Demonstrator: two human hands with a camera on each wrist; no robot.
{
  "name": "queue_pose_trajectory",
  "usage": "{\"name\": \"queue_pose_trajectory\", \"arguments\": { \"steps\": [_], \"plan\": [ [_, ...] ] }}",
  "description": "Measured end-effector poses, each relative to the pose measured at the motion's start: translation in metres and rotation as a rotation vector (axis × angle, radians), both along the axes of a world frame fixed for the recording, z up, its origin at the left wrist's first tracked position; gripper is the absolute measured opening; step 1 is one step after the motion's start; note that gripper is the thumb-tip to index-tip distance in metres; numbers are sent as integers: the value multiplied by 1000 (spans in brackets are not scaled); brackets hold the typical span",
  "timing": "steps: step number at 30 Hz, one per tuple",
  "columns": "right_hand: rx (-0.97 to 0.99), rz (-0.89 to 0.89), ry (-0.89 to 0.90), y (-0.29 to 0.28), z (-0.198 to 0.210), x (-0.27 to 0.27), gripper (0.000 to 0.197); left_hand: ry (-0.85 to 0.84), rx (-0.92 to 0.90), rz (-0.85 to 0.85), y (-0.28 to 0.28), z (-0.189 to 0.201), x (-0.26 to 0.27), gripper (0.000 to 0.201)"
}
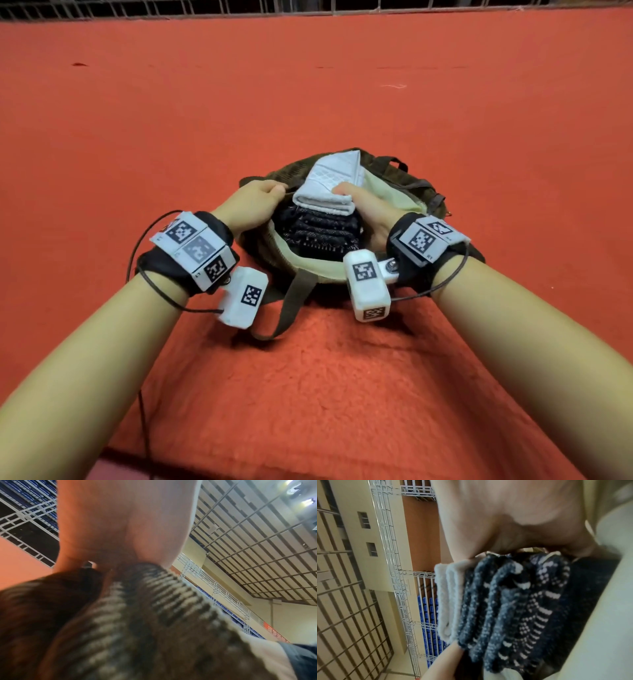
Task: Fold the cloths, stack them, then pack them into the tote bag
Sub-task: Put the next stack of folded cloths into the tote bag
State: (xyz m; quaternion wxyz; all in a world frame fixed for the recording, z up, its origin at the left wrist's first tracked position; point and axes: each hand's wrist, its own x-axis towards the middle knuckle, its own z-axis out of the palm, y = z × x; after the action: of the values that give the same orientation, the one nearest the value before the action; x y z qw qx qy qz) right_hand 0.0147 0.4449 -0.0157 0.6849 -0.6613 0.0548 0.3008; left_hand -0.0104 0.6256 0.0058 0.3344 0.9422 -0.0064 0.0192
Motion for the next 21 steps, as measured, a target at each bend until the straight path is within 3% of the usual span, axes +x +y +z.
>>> {"name": "queue_pose_trajectory", "arguments": {
  "steps": [5,9,13,15,16,18,19,21],
  "plan": [
    [-115,50,-25,-4,9,-6,56,-172,-185,35,-28,22,-4,37],
    [-188,62,-106,-39,27,-11,64,-325,-230,-23,-51,42,-13,37],
    [-283,-173,-306,-90,42,-14,25,-343,57,-166,-71,44,-17,42],
    [-474,-341,-408,-106,33,-10,17,-275,247,-200,-82,36,-14,51],
    [-630,-365,-430,-113,26,-6,22,-216,331,-191,-86,30,-12,55],
    [-843,-328,-358,-120,9,-4,63,-108,451,-167,-91,20,-8,60],
    [-833,-294,-292,-119,4,-6,80,-85,492,-166,-92,16,-8,59],
    [-812,-194,-246,-113,-6,-8,84,-74,529,-192,-93,12,-7,58]
  ]
}}
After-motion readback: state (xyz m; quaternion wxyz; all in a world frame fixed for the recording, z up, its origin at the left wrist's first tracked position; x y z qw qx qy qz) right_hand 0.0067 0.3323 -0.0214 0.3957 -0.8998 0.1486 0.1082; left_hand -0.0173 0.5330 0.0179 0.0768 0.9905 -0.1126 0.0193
